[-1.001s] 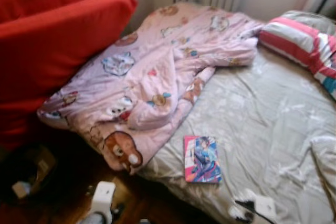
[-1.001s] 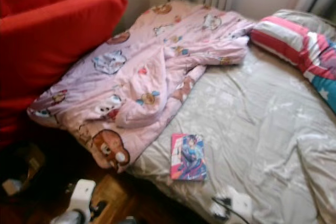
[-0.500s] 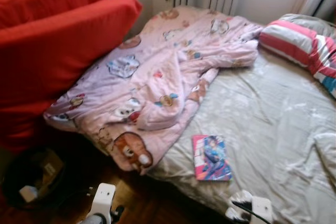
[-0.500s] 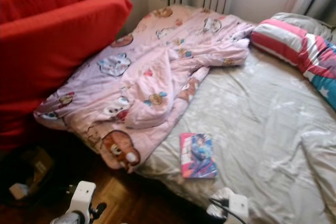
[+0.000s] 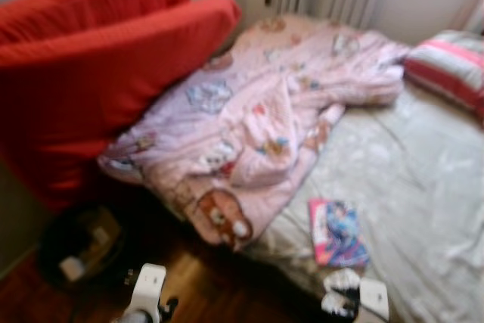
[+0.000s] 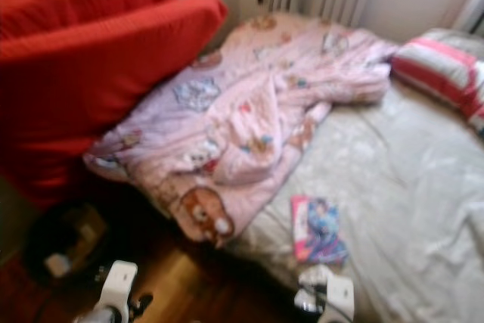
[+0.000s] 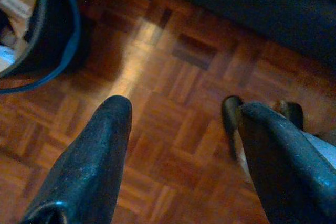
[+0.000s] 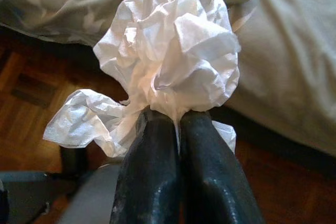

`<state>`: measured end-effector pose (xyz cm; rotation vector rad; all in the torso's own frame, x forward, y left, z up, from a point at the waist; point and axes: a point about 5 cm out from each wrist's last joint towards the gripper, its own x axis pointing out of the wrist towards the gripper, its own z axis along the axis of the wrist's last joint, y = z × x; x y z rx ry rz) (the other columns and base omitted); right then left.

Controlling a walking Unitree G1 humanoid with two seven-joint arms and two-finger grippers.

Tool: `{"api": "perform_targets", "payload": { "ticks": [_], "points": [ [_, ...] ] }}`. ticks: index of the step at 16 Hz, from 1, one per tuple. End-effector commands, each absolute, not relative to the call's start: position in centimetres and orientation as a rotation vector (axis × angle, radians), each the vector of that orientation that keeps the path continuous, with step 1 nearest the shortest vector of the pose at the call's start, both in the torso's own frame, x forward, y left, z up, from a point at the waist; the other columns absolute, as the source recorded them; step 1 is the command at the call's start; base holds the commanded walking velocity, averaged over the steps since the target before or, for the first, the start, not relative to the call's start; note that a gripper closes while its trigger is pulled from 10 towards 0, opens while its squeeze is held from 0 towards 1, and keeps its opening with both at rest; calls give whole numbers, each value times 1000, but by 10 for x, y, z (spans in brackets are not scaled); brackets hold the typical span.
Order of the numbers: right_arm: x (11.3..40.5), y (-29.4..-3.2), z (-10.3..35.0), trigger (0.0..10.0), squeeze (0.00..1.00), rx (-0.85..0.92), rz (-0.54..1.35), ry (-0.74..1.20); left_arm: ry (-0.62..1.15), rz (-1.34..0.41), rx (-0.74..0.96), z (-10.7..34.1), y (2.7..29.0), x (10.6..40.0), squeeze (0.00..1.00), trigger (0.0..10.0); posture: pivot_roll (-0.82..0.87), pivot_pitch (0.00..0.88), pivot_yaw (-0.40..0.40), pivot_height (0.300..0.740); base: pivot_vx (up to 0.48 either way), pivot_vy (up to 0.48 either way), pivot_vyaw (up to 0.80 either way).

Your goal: Clean up the room

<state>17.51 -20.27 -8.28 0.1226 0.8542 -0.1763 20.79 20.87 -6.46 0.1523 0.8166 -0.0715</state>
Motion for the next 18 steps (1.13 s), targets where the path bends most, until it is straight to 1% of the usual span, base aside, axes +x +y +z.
{"api": "perform_targets", "payload": {
  "ticks": [1,4,12,18],
  "points": [
    [165,-207,-87,10000,0,130,-200,880,834,-71,138,-68,206,204,0,10000,68,144,8,740,0,345,0],
    [165,-207,-87,10000,0,137,-203,881,831,-42,115,-67,209,204,0,10000,63,157,9,740,0,344,0],
    [161,-207,-89,10000,0,128,-195,897,838,-37,99,-69,209,202,0,10000,60,174,9,740,0,341,0],
    [161,-207,-88,10000,0,118,-177,898,844,-35,96,-69,208,200,0,10000,61,172,4,740,0,341,0]
  ]
}}
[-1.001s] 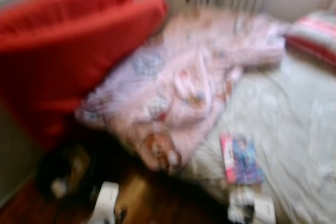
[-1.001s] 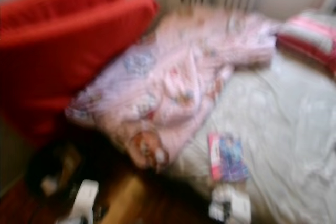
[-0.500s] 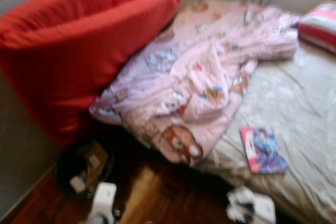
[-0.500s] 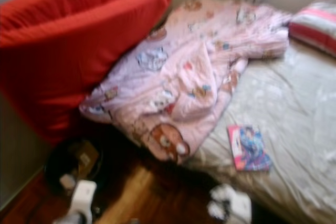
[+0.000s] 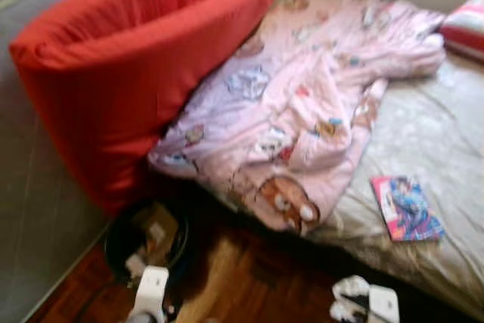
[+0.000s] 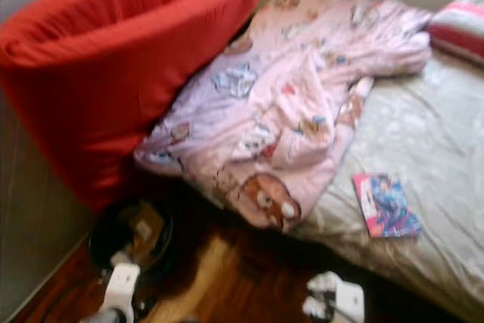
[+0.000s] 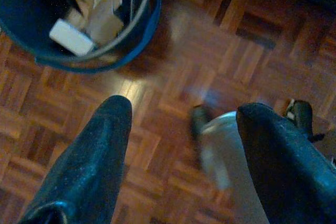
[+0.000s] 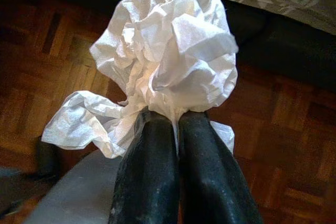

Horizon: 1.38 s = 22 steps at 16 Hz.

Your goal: Clean up the room

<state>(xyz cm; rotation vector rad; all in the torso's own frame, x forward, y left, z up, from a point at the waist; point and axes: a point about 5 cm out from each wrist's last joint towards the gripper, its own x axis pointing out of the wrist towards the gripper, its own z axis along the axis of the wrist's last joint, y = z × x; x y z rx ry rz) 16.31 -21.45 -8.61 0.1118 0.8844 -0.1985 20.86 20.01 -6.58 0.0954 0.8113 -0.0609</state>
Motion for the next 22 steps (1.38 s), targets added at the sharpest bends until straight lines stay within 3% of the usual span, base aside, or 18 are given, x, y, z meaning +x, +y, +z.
{"api": "perform_targets", "payload": {
  "ticks": [1,5,22],
  "points": [
    [162,-208,-88,10000,0,115,-178,897,844,-34,96,-69,208,201,0,10000,61,173,3,740,0,345,775],
    [164,-206,-88,10000,0,104,-161,897,846,-30,91,-70,208,200,0,10000,62,174,3,740,0,337,698],
    [170,-201,-86,10000,0,74,-129,886,860,-28,96,-71,208,198,0,10000,73,157,6,740,0,338,0]
  ]
}}
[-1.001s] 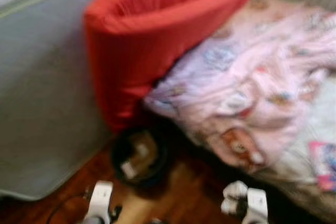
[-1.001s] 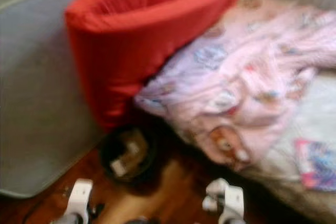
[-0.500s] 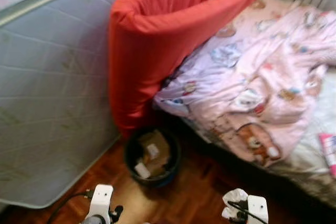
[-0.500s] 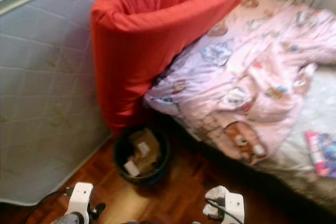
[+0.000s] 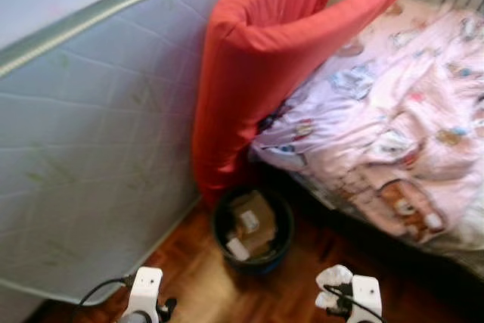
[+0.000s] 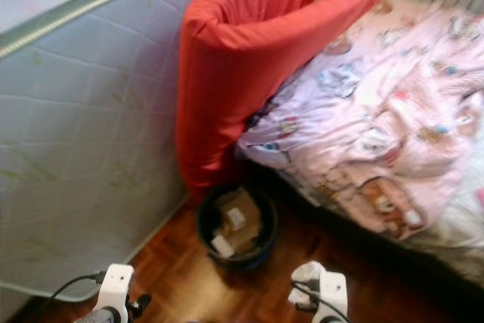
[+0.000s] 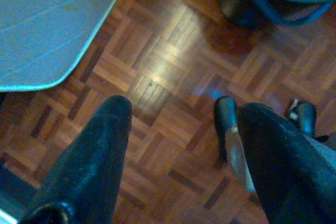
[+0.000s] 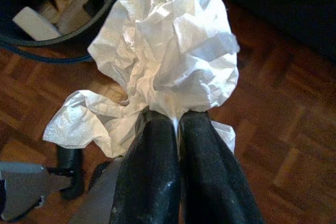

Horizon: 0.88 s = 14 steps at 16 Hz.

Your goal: Clean up the room

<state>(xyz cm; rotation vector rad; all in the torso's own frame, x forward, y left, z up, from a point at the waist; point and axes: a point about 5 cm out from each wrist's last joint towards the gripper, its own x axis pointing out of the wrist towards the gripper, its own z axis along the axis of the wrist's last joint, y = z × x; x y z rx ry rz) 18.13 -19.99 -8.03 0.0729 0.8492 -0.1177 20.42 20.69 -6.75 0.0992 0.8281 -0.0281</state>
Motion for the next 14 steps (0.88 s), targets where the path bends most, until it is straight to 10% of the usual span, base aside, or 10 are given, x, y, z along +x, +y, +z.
{"api": "perform_targets", "payload": {
  "ticks": [1,14],
  "points": [
    [170,-201,-86,10000,0,75,-129,885,861,-25,95,-71,208,198,0,10000,74,162,5,740,0,337,0],
    [164,-202,-88,10000,0,81,-136,907,857,-4,96,-71,211,198,0,10000,87,179,-3,740,0,102,0]
  ]
}}
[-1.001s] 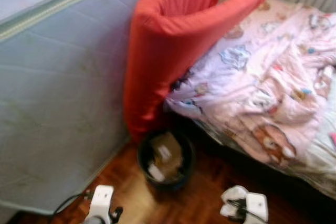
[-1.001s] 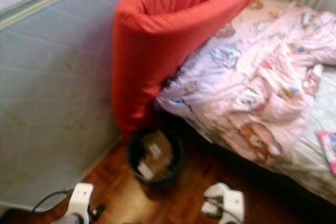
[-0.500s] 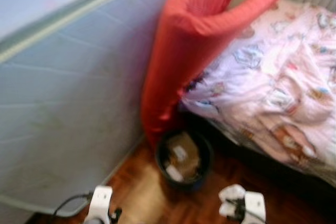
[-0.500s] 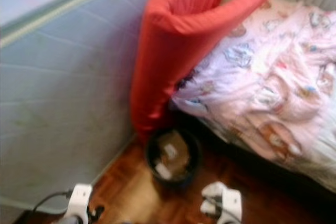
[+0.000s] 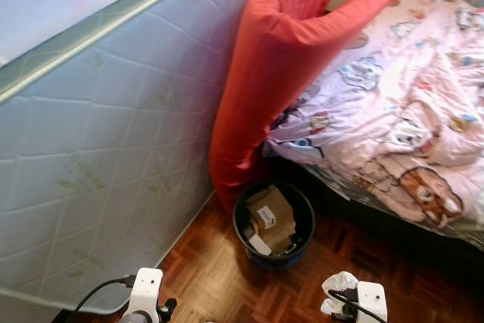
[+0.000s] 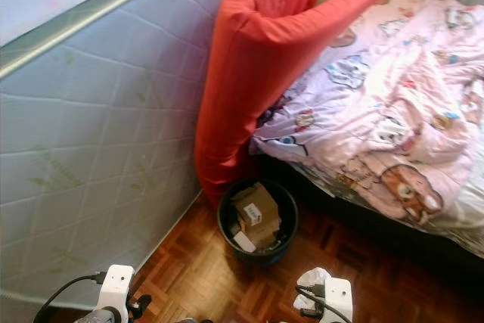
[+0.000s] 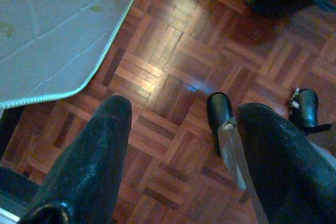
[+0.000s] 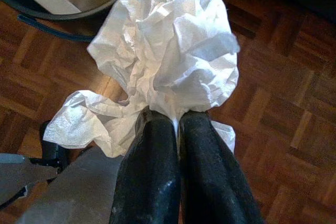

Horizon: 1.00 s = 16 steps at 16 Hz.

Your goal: Clean up the room

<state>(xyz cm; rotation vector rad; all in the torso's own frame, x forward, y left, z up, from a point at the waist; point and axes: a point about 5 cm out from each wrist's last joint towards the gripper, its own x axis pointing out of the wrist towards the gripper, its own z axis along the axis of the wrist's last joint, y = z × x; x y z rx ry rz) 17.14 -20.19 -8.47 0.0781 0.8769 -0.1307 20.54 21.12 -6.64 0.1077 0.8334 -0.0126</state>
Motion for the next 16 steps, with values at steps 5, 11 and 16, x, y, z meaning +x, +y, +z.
{"api": "perform_targets", "payload": {
  "ticks": [5,11,16],
  "points": [
    [164,-202,-88,10000,0,90,-137,907,869,-25,81,-71,209,199,0,10000,85,180,-1,740,0,0,0],
    [164,-204,-88,10000,0,58,-131,917,865,-17,77,-71,209,199,0,10000,86,185,-4,740,0,0,70],
    [160,-210,-89,10000,0,73,-155,924,871,-25,82,-71,208,198,0,10000,87,182,-4,740,0,0,305]
  ]
}}
